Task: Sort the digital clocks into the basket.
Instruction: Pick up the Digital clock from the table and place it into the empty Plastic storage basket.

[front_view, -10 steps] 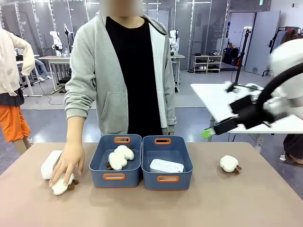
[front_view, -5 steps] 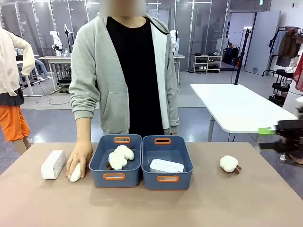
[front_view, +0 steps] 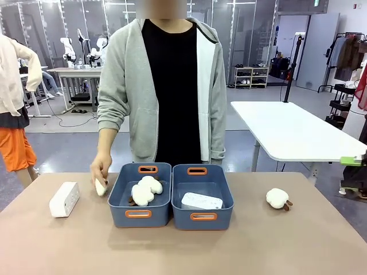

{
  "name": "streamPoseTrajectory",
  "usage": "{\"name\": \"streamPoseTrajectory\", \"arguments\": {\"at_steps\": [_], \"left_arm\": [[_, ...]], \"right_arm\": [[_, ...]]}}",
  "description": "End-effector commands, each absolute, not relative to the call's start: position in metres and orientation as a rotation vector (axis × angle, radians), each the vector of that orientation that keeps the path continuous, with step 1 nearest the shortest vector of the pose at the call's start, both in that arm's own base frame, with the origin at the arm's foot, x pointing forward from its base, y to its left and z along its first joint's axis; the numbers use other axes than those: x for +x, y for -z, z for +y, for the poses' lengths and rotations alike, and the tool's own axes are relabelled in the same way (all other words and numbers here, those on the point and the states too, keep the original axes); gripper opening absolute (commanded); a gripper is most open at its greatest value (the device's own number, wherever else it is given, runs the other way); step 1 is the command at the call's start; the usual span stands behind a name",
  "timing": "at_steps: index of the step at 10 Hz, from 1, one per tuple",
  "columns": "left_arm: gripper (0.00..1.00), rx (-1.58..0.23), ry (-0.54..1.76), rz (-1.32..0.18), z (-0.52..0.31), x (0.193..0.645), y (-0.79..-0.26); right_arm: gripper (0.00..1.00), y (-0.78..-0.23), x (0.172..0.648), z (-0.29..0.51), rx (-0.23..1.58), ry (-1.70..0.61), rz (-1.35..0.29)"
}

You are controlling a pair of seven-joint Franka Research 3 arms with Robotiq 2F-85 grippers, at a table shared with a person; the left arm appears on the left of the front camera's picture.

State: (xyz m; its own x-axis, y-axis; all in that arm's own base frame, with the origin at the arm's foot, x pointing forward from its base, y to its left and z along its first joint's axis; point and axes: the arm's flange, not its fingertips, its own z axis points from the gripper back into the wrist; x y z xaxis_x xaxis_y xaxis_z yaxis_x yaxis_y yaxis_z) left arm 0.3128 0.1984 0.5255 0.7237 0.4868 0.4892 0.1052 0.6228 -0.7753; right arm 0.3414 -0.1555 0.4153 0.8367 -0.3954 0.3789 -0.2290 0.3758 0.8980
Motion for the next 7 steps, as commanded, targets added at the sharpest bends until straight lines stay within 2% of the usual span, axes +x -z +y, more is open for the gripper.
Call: {"name": "streamPoseTrajectory", "arguments": {"at_steps": [1,3,5,6,7], "left_arm": [[1.00,-0.792,-0.072,-0.613,0.167,0.346,-0.562],[1.00,-0.515,0.016,-0.435,0.132,0.375,-0.585],[1.00,-0.504,0.047,-0.401,0.124,0.376,-0.598],[1.00,-0.519,0.086,-0.454,0.124,0.379,-0.596],[1.00,-0.661,0.089,-0.536,0.138,0.369,-0.604]], "right_arm": [[1.00,-0.419,0.345,-0.151,1.196,0.066,-0.592],[1.00,-0.419,0.345,-0.151,1.196,0.066,-0.592],[1.00,-0.419,0.345,-0.151,1.196,0.066,-0.592],[1.00,-0.419,0.345,-0.151,1.196,0.066,-0.592],[1.00,-0.419,0.345,-0.151,1.196,0.066,-0.592]]}}
